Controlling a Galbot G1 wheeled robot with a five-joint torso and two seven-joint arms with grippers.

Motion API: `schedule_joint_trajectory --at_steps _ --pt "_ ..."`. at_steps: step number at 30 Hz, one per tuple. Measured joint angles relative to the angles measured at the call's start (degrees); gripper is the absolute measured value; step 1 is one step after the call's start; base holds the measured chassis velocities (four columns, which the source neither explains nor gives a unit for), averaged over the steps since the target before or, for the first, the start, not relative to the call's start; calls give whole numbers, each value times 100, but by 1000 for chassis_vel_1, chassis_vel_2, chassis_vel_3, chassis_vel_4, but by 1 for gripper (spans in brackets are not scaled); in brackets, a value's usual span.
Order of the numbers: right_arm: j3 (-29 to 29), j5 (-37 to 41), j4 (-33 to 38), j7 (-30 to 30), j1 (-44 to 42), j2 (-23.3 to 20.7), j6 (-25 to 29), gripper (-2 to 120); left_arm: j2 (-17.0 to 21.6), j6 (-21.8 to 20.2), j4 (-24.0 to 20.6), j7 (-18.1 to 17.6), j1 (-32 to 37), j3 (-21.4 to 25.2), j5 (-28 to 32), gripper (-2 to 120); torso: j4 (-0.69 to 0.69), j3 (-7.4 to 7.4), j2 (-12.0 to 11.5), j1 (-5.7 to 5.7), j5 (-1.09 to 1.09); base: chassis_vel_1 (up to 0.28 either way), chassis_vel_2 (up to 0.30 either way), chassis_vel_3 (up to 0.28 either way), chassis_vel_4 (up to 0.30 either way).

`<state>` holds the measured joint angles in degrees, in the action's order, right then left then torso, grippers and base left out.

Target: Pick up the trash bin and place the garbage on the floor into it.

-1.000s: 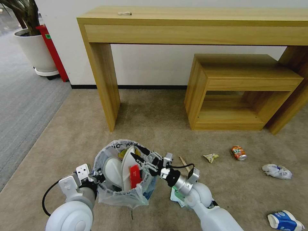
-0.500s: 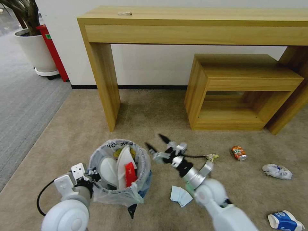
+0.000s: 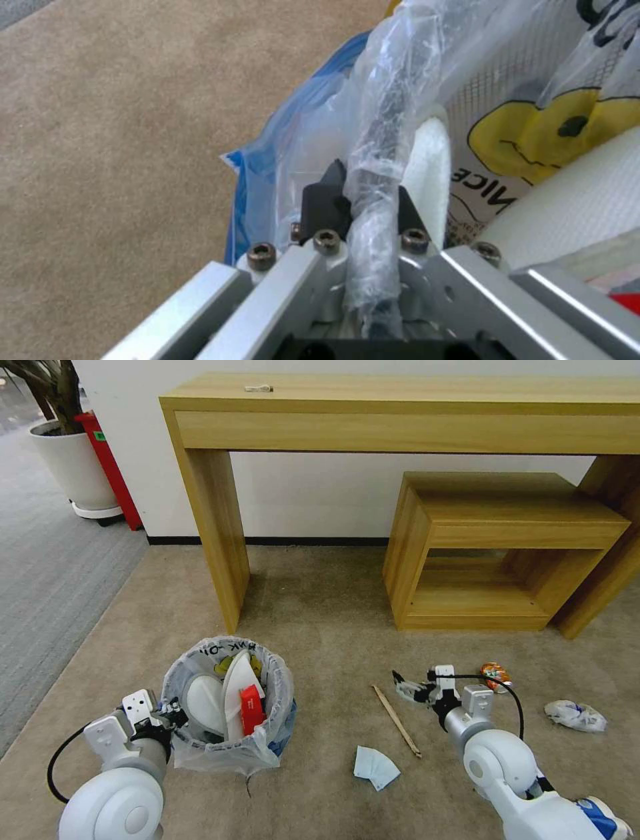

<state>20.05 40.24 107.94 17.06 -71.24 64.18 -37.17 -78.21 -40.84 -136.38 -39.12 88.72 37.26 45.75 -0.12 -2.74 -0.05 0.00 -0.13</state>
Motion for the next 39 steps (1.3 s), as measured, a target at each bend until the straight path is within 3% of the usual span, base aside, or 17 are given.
schedule_joint_trajectory --at_steps 4,10,18,31,36,39 --pt "-122 -37 -427 27 343 295 -488 100 -4 0 -30 1 27 66 5 1 1 0 0 0 2 0 0 0 0" --pt "-256 -459 -1281 14 773 639 -579 100 -14 0 -34 1 19 248 59 1 1 0 0 0 2 0 0 0 0" --pt "-203 -1093 -2044 -409 987 693 -552 100 15 0 195 29 -84 669 115 1 0 0 0 0 1 0 0 0 0" --pt "-180 -1326 -2764 -835 1224 785 -517 100 115 48 503 147 -113 964 166 1 0 0 0 0 1 0 0 0 0" --pt "-229 -1559 -3035 -958 1318 912 -510 95 112 58 507 157 -95 942 172 1 1 0 0 0 2 0 0 0 0" --pt "-223 -1723 -3259 -983 1406 992 -506 82 114 60 507 157 -96 934 180 1 1 0 0 0 2 0 0 0 0"
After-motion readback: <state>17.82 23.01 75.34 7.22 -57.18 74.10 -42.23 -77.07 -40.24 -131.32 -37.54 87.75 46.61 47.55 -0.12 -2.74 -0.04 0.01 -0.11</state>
